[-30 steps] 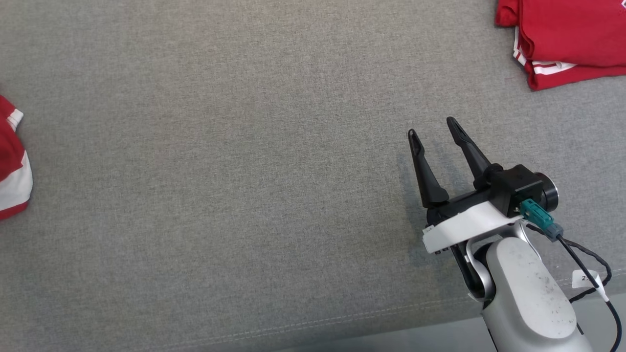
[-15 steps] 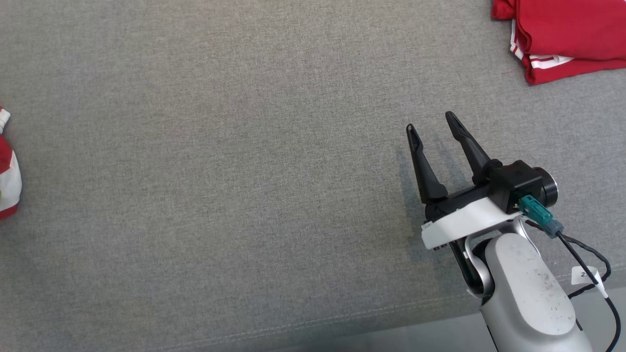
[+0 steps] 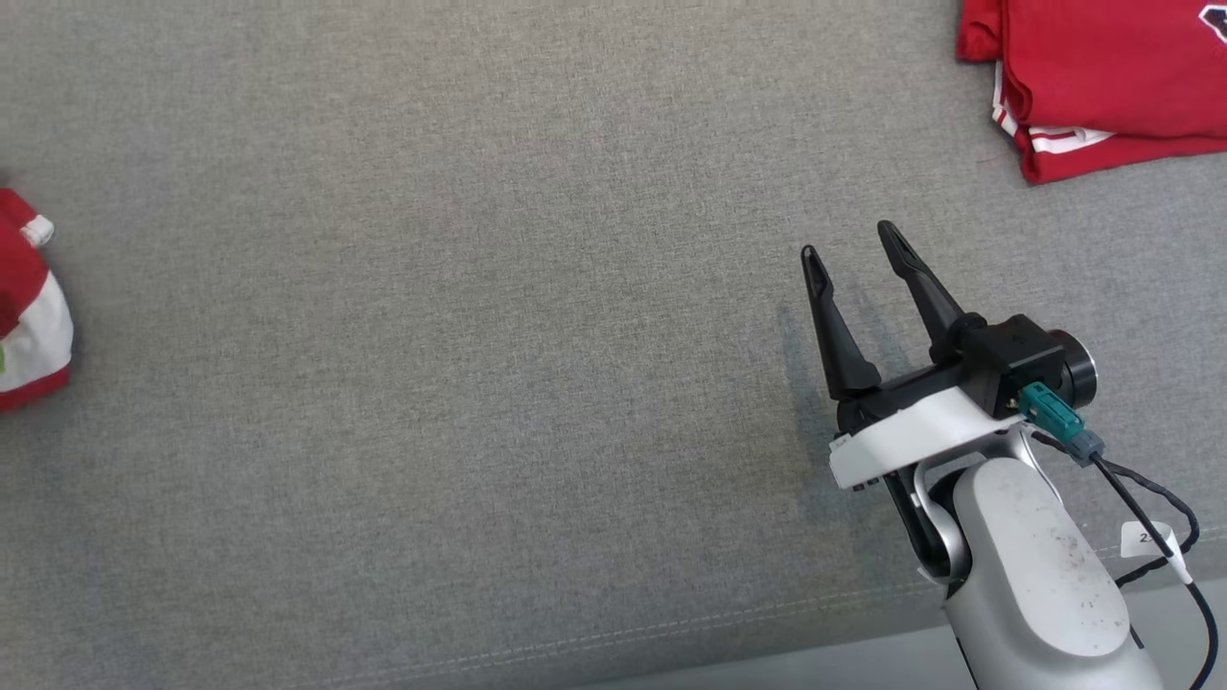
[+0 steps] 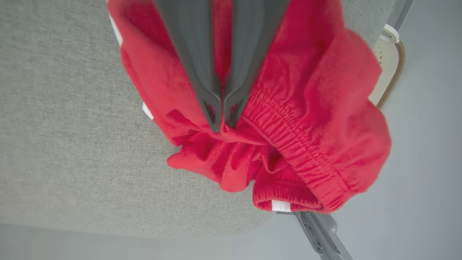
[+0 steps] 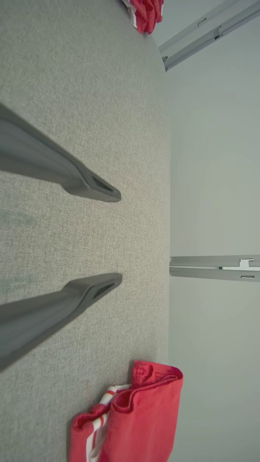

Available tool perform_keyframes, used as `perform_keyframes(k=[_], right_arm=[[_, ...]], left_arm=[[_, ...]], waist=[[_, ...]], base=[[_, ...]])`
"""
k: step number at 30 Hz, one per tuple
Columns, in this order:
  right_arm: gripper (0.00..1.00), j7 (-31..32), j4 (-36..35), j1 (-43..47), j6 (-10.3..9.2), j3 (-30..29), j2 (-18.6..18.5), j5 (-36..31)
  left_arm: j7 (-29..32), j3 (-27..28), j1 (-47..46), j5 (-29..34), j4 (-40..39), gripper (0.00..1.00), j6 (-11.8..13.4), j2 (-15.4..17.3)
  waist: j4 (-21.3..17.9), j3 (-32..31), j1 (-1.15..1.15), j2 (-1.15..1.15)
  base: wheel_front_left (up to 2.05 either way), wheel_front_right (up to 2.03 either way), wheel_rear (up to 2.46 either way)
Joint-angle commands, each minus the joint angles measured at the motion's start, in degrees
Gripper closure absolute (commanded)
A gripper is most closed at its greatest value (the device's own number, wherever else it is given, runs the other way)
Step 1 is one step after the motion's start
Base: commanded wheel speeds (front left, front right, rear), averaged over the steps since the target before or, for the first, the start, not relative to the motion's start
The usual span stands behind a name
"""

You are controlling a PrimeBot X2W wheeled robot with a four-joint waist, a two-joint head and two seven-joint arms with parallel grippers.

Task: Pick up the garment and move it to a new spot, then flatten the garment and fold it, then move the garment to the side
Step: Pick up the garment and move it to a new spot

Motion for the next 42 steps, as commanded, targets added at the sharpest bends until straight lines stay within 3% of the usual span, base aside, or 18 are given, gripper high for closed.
perform_keyframes(k=[1,14,21,32,42], right_arm=[[0.0,0.0,0.3,0.4,-0.01,0.0,-0.1,0.3],[0.0,-0.3,2.3,1.4,-0.01,0.6,-0.2,2.9],[0.0,-0.4,2.3,2.2,0.0,0.5,-0.1,4.1],[0.0,-0.4,1.5,3.1,-0.01,1.0,-0.1,6.4],[0.0,-0.4,1.0,3.5,0.0,0.7,-0.1,7.8]], left_arm=[[-0.9,-0.5,-0.7,0.1,-0.6,1.0,-0.3,0.0],[-5.1,-6.4,-1.7,-0.9,-9.4,1.0,-1.6,-1.2],[-3.9,-11.4,0.5,-3.7,-17.7,1.0,-1.6,-1.8],[1.1,-19.2,2.0,-8.4,-32.3,1.0,-1.6,0.1],[3.9,-24.7,5.5,-10.0,-43.0,1.0,-1.4,-4.5]], waist=[[0.3,-1.2,0.0,0.0],[-1.0,-6.8,0.0,0.0],[-2.7,-8.6,0.0,0.0],[-8.8,-10.1,0.0,0.0],[-13.3,-9.9,0.0,0.0]], base=[[0.0,0.0,0.0],[0.0,0.0,0.0],[0.0,0.0,0.0],[0.0,0.0,0.0],[0.0,0.0,0.0]])
